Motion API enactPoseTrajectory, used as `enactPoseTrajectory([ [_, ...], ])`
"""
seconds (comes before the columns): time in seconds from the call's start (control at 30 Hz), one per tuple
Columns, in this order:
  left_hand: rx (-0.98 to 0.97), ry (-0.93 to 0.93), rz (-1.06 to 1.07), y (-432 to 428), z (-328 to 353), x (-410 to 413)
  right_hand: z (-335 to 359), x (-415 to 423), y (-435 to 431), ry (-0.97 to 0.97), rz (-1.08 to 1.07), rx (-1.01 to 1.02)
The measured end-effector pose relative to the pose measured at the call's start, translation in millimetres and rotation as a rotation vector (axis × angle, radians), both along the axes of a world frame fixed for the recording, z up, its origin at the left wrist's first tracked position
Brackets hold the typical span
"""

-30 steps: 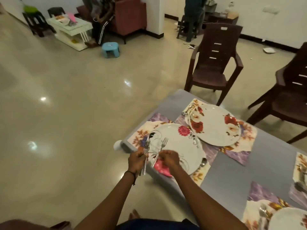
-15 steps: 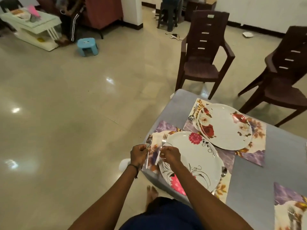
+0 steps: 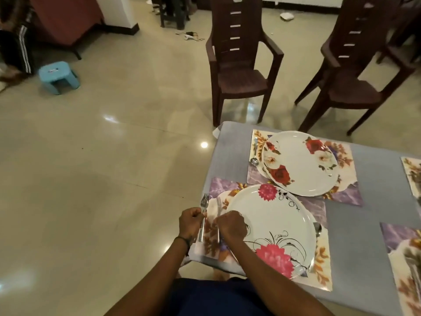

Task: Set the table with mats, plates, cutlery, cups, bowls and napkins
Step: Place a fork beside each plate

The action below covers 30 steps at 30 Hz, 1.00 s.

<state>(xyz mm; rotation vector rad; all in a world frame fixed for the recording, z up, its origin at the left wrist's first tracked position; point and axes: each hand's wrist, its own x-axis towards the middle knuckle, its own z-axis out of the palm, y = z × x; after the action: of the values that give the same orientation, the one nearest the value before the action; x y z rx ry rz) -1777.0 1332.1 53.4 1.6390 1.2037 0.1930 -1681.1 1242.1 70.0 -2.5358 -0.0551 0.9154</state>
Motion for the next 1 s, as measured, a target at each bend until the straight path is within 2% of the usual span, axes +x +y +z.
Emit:
enactPoseTrajectory([
  [0.23, -0.098, -0.011, -0.149, 45, -14, 1, -1, -18, 23, -0.179, -0.087, -0.151],
  [0.37, -0.150, -0.020, -0.213, 65, -13, -1, 2, -25, 29, -0.214, -0.182, -0.183],
  [0.43, -0.207, -0.033, -0.220, 74, -12, -3, 1, -30, 32, -0.244, -0.237, -0.154],
  [0.53, -0.242, -0.058, -0.265, 83, -7, -5, 0, -40, 36, -0.280, -0.264, 0.013],
  [0.6, -0.255, -0.072, -0.302, 89, -4, -7, 3, -48, 43, -0.212, -0.281, 0.194],
  [0.7, -0.273, -0.066, -0.344, 93, -2, -6, 13, -57, 56, 0.063, -0.406, 0.491],
  [0.77, -0.311, -0.075, -0.331, 94, 0, -5, 17, -58, 61, 0.233, -0.495, 0.602],
  [0.83, -0.368, -0.097, -0.296, 96, 3, -3, 20, -56, 64, 0.314, -0.505, 0.646],
  [1.0, -0.481, -0.101, -0.304, 108, 19, 1, 26, -45, 70, 0.361, -0.447, 0.693],
])
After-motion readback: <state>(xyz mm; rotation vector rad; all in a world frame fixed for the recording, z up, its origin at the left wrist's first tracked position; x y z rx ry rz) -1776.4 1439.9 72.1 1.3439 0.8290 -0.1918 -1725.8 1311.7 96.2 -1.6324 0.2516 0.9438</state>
